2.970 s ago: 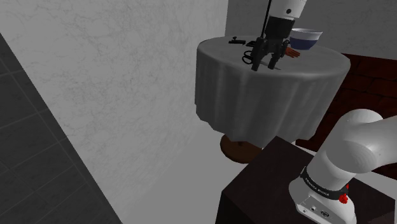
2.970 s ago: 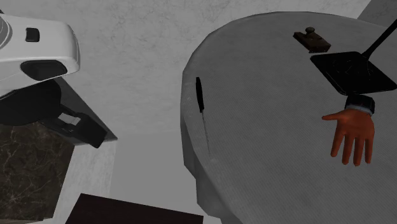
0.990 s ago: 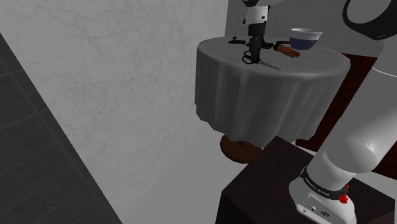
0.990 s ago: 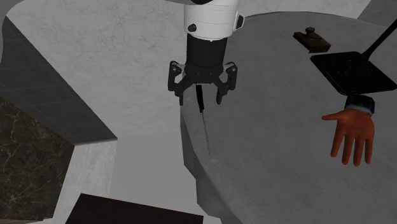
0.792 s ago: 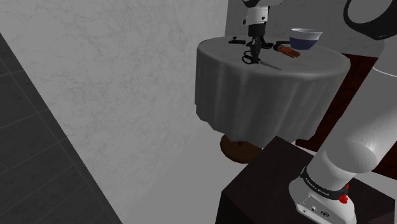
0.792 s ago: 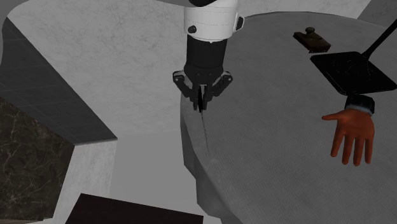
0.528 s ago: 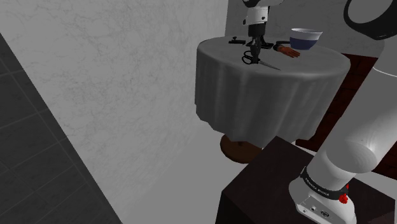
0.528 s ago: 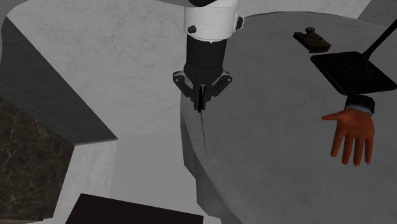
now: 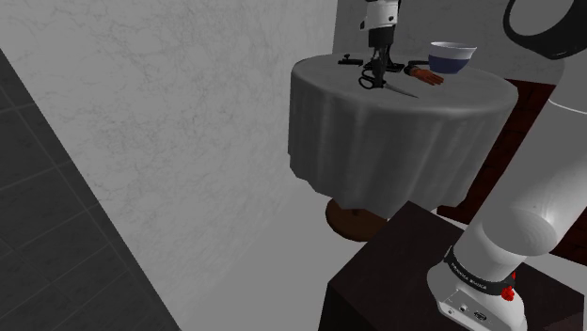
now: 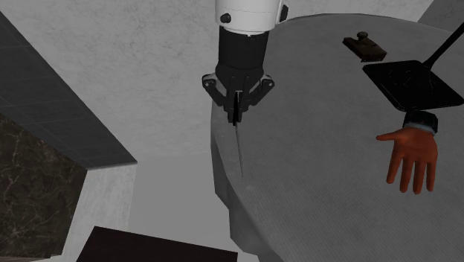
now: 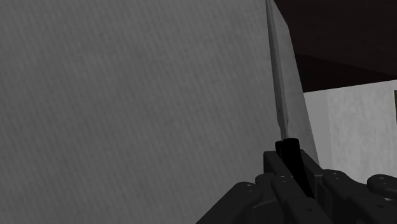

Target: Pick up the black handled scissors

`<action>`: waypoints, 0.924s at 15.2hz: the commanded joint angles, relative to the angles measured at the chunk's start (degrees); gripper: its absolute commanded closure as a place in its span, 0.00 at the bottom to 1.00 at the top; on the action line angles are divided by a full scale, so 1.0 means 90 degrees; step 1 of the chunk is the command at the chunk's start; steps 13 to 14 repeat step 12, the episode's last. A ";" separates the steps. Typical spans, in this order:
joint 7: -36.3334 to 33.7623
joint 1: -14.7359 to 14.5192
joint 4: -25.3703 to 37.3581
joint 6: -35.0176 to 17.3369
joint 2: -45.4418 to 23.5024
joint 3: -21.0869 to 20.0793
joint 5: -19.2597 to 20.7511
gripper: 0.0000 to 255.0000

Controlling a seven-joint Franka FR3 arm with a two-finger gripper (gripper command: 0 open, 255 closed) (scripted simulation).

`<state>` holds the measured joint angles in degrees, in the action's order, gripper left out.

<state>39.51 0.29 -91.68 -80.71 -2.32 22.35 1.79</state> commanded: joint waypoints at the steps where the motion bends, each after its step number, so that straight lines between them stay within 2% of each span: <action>1: 0.0003 -0.0001 0.0207 0.0184 -0.0026 -0.0002 -0.0009 1.00; 10: 0.0111 0.0055 0.1330 0.1044 -0.0307 0.0037 -0.0094 1.00; 14: 0.0113 0.0057 0.1351 0.1059 -0.0313 0.0037 -0.0096 1.00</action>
